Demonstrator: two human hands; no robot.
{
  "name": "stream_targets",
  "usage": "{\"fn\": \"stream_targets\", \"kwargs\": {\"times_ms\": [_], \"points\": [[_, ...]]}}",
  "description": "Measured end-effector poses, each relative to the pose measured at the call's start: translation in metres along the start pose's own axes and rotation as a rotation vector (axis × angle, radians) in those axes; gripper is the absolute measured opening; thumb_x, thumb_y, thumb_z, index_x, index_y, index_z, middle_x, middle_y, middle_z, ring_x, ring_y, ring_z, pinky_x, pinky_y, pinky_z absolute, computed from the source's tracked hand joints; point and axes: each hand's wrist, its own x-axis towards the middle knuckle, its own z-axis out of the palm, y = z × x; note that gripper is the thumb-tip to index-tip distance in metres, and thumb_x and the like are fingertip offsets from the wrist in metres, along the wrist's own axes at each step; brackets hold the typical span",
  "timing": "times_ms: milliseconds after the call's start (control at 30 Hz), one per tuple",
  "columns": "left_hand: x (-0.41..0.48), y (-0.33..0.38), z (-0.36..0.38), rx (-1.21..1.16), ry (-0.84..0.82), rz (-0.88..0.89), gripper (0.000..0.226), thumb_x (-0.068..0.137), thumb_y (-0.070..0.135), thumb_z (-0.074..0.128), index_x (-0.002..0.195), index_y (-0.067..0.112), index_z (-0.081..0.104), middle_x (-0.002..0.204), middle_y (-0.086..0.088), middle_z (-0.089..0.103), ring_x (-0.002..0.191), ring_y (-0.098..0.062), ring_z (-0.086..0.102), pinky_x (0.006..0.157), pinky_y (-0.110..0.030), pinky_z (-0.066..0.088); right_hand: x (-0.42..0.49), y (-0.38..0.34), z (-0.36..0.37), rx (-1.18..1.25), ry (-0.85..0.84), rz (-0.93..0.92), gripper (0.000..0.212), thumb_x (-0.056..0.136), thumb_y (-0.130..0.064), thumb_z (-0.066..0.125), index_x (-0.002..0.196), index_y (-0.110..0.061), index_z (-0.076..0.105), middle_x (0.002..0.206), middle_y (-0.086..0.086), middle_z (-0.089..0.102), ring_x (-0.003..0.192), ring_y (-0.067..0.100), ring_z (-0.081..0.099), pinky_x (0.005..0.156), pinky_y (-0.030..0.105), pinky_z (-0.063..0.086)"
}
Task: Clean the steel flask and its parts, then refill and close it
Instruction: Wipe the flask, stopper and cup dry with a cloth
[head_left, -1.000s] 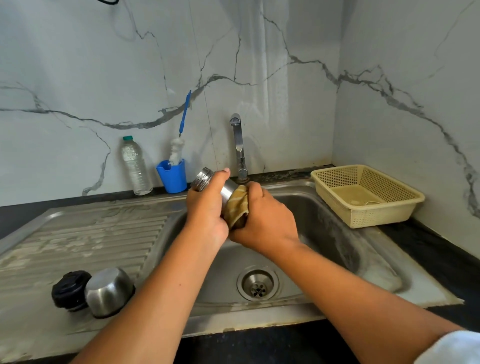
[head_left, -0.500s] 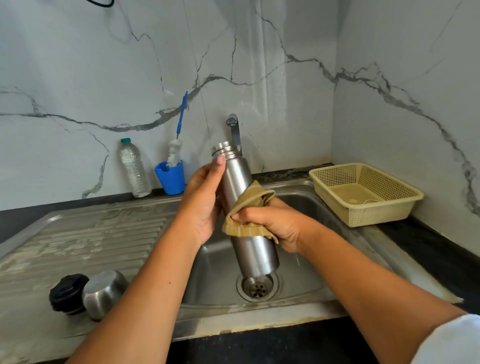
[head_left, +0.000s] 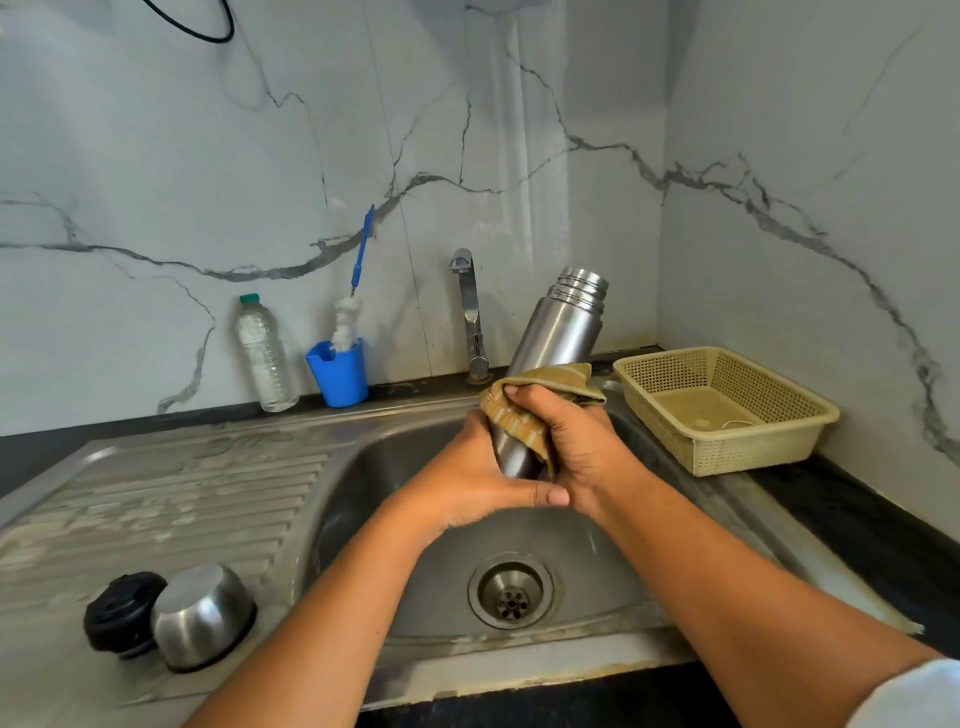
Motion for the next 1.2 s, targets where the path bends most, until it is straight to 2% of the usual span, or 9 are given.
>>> {"fn": "stream_targets", "kwargs": {"times_ms": [133, 267, 433, 600, 700, 800, 933, 1100, 1200], "points": [[0.001, 0.000, -0.002, 0.066, 0.065, 0.019, 0.099, 0.052, 0.060, 0.094, 0.134, 0.033, 0.046, 0.121, 0.013, 0.065, 0.106, -0.005, 0.066, 0.091, -0.034, 0.060, 0.005, -0.008, -0.006, -0.035, -0.098, 0.038, 0.050, 0.077, -0.020, 0.082, 0.122, -0.006, 0.067, 0.108, 0.019, 0.073, 0.099, 0.032, 0.073, 0.085, 0.046, 0.059], [-0.012, 0.003, -0.012, -0.410, -0.273, -0.027, 0.074, 0.070, 0.022, 0.090, 0.136, 0.022, 0.056, 0.120, -0.004, 0.072, 0.107, -0.016, 0.071, 0.090, -0.036, 0.060, 0.009, -0.020, -0.015, 0.094, -0.299, 0.069, 0.052, 0.061, -0.030, 0.086, 0.107, -0.009, 0.075, 0.100, 0.016, 0.072, 0.092, 0.029, 0.070, 0.092, 0.046, 0.056], [-0.018, 0.006, -0.015, -0.716, -0.454, -0.081, 0.074, 0.065, 0.022, 0.080, 0.133, 0.008, 0.056, 0.109, -0.016, 0.072, 0.099, -0.029, 0.071, 0.088, -0.042, 0.062, 0.007, -0.029, -0.012, 0.167, -0.380, 0.020, 0.058, 0.064, -0.034, 0.088, 0.111, -0.007, 0.068, 0.098, 0.015, 0.072, 0.089, 0.029, 0.069, 0.086, 0.044, 0.058], [-0.011, 0.013, -0.003, 0.037, -0.007, -0.073, 0.076, 0.065, 0.035, 0.090, 0.129, 0.028, 0.051, 0.115, 0.002, 0.065, 0.100, -0.014, 0.066, 0.088, -0.039, 0.061, 0.008, -0.022, -0.005, 0.026, -0.002, -0.145, 0.030, 0.077, -0.011, 0.080, 0.105, -0.008, 0.070, 0.088, 0.011, 0.076, 0.082, 0.026, 0.074, 0.076, 0.041, 0.061], [-0.009, 0.018, 0.004, 0.631, 0.209, -0.007, 0.076, 0.068, 0.044, 0.087, 0.127, 0.027, 0.042, 0.116, 0.003, 0.057, 0.098, -0.018, 0.061, 0.080, -0.039, 0.058, 0.021, -0.012, -0.010, 0.053, 0.251, -0.112, 0.046, 0.073, -0.012, 0.086, 0.116, -0.006, 0.069, 0.092, 0.010, 0.078, 0.081, 0.024, 0.077, 0.070, 0.039, 0.063], [-0.006, 0.019, 0.005, 0.825, 0.286, 0.093, 0.078, 0.070, 0.043, 0.086, 0.130, 0.024, 0.040, 0.121, 0.000, 0.054, 0.102, -0.021, 0.057, 0.082, -0.040, 0.057, 0.028, -0.014, -0.018, 0.144, 0.272, -0.032, 0.060, 0.067, -0.022, 0.089, 0.121, -0.009, 0.069, 0.099, 0.010, 0.078, 0.086, 0.027, 0.077, 0.073, 0.044, 0.063], [-0.006, 0.019, -0.001, 0.506, 0.125, 0.015, 0.075, 0.065, 0.042, 0.087, 0.125, 0.030, 0.043, 0.110, 0.005, 0.056, 0.092, -0.013, 0.061, 0.078, -0.038, 0.060, 0.025, -0.026, -0.027, 0.170, 0.085, -0.042, 0.015, 0.082, -0.023, 0.076, 0.093, -0.013, 0.072, 0.084, 0.008, 0.073, 0.079, 0.023, 0.070, 0.086, 0.041, 0.057], [-0.022, 0.010, -0.021, -0.327, -0.262, -0.155, 0.089, 0.045, 0.038, 0.087, 0.127, 0.030, 0.054, 0.123, -0.005, 0.063, 0.109, -0.018, 0.065, 0.085, -0.031, 0.060, 0.020, -0.037, -0.032, 0.226, -0.137, -0.047, 0.033, 0.074, -0.030, 0.074, 0.099, -0.009, 0.071, 0.093, 0.013, 0.072, 0.086, 0.026, 0.070, 0.086, 0.041, 0.058], [-0.023, 0.012, -0.025, -0.281, -0.246, -0.149, 0.080, 0.049, 0.034, 0.090, 0.121, 0.033, 0.055, 0.120, -0.004, 0.062, 0.106, -0.016, 0.065, 0.075, -0.026, 0.058, 0.021, -0.036, -0.030, 0.211, -0.113, -0.050, 0.032, 0.077, -0.026, 0.076, 0.102, -0.009, 0.070, 0.091, 0.012, 0.072, 0.084, 0.025, 0.071, 0.083, 0.041, 0.059]]}}
